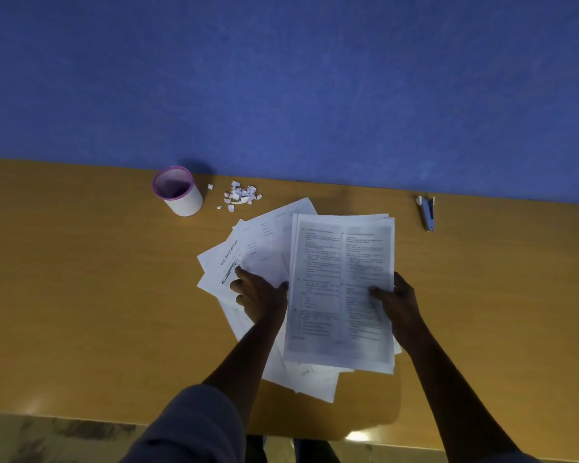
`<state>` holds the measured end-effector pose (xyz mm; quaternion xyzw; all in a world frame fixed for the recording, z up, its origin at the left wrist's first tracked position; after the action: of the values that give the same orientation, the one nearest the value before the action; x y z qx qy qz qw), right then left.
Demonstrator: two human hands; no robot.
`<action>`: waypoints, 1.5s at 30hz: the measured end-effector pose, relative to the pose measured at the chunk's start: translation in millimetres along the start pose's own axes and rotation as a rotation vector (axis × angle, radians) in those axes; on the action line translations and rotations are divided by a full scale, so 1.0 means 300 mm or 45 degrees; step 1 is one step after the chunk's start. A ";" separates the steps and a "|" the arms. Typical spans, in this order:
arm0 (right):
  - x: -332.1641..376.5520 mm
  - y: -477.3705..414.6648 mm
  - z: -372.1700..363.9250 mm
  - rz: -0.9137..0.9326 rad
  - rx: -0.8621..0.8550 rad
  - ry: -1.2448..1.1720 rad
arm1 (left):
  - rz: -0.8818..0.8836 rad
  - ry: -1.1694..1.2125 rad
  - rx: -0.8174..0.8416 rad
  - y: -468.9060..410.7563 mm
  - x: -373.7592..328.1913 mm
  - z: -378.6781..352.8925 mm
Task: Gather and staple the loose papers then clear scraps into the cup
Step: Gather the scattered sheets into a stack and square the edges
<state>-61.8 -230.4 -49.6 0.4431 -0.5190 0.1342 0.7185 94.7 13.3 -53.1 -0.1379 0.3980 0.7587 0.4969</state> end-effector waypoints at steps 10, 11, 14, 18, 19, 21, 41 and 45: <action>-0.007 -0.019 0.002 0.045 -0.003 0.145 | -0.141 0.168 0.080 0.029 -0.033 0.023; -0.004 -0.021 0.005 0.056 -0.014 0.161 | -0.228 0.171 0.093 0.031 -0.039 0.026; -0.005 -0.032 0.022 0.104 -0.078 0.250 | -0.342 0.259 0.158 0.018 -0.023 0.026; -0.022 -0.048 0.035 0.123 -0.135 0.342 | -0.216 0.314 0.236 -0.009 0.018 0.023; -0.027 -0.048 0.031 0.115 -0.140 0.350 | -0.163 0.367 0.270 -0.011 0.026 0.019; -0.037 -0.043 0.018 0.097 -0.141 0.353 | -0.112 0.452 0.324 -0.016 0.042 0.006; -0.006 -0.026 -0.048 0.092 -0.039 0.356 | -0.261 0.784 0.850 0.030 -0.003 -0.020; -0.008 -0.020 -0.068 -0.072 0.126 -0.012 | -0.149 0.953 0.985 0.032 -0.028 -0.007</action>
<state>-46.1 -217.5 -56.1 0.4932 -0.5024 0.1371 0.6968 89.8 4.5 -44.9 -0.2277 0.7897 0.4269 0.3772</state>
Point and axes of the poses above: each hand's wrist, its own y-axis away from the middle knuckle, its own z-axis out of the back of the hand, x = y × z, the point moved 6 cm from there along -y, towards the middle knuckle, and after that the axes turned 4 degrees about y, right-handed, at the moved point
